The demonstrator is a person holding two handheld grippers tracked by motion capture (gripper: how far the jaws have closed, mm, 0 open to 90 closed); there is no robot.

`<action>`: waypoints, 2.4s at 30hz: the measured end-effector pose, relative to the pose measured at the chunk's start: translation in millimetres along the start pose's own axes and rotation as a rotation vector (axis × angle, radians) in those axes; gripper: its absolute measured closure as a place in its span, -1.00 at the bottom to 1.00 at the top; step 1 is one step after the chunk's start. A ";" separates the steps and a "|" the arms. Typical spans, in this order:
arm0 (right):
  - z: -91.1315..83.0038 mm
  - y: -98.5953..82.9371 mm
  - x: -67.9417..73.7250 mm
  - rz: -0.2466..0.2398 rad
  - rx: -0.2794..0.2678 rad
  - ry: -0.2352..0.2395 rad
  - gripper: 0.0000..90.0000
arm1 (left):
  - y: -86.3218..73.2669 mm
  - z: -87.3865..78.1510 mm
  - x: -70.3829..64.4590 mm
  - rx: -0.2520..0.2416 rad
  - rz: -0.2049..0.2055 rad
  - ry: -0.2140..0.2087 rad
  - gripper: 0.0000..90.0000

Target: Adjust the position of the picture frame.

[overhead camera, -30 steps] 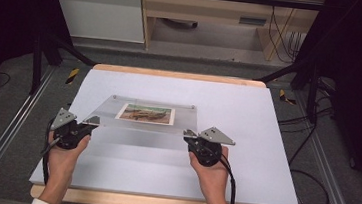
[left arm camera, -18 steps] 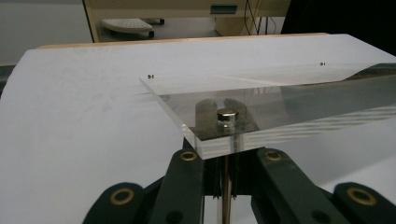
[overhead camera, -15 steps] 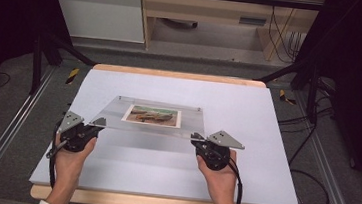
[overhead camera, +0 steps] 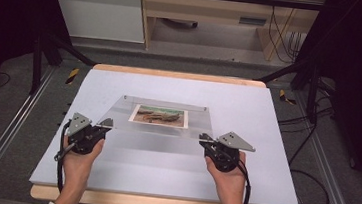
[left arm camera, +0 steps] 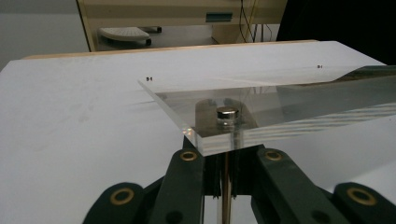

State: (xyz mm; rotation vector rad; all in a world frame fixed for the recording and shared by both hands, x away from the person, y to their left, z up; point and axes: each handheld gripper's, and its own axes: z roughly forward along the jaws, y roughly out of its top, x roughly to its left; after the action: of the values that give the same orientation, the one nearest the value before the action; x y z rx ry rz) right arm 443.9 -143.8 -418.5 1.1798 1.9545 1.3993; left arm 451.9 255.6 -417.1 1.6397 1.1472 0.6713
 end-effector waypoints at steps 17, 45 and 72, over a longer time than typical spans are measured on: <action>-16.1 -3.1 -17.2 0.014 -0.008 -0.038 0.83 | -1.0 13.0 -23.6 -0.019 0.006 -0.008 0.86; -28.7 -11.2 -41.8 0.026 0.005 -0.067 0.84 | -8.2 27.0 -50.0 -0.030 0.024 -0.008 0.86; -21.9 -18.0 -45.5 0.024 0.021 -0.067 0.83 | -20.6 35.2 -48.6 -0.037 0.024 0.007 0.86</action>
State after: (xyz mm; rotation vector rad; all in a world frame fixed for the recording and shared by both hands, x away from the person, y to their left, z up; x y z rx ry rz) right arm 444.4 -195.7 -431.8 1.2475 1.9198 1.3361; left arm 454.4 198.4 -444.5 1.6235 1.1156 0.7101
